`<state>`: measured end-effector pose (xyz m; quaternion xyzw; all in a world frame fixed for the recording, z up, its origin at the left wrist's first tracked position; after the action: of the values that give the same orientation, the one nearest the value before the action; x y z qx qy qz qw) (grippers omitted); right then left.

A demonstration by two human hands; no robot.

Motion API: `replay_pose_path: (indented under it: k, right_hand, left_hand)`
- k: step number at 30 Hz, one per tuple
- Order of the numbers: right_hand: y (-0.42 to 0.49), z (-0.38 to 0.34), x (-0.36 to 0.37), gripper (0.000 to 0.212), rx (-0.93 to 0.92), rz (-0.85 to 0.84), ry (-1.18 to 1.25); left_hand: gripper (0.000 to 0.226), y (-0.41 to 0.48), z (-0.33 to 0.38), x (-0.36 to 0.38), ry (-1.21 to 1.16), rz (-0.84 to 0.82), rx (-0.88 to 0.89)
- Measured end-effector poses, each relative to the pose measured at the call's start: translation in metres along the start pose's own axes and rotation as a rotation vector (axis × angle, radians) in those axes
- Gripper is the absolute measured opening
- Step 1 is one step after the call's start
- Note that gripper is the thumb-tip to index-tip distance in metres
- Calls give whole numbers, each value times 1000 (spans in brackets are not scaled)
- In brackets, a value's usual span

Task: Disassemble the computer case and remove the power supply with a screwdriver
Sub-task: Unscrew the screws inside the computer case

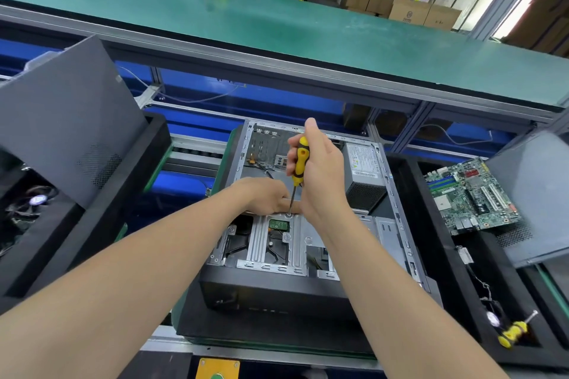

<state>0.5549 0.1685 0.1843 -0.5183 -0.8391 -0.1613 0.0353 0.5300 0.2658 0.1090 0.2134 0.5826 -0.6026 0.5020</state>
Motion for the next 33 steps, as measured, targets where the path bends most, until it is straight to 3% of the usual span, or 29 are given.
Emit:
replay_pose_path:
  k: [5,10,13,21,28,33]
  right_hand:
    - [1,1,7,56,33,-84,112]
    - [6,5,11,59,74,-165,173]
    - [8,6,14,59,82,-202,223]
    - [13,6,10,67,126,-211,206]
    - [16,4,7,72,152,-182,203]
    - [23,-5,7,71,98,-188,225]
  left_hand:
    - [47,-1,2,0,-146,-116,79]
    - [9,-8,-6,-8,-419,-125,158]
    - [25,-16,-17,-14,-493,24,203]
    - [20,-35,-14,-10,-377,319,315]
    - [21,-42,-7,-5,-144,450,387]
    - [21,-33,-7,3,-109,457,290]
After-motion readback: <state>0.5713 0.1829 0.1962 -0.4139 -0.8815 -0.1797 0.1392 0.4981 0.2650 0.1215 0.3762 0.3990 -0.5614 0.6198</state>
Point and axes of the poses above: each hand's wrist, its own y-axis towards the middle knuckle, its own x-axis out of the palm, z = x × y, the point moved 5 cm from there along y, towards the middle knuckle, and after that the axes turned 13 degrees about -x, right-handed, at the moved point
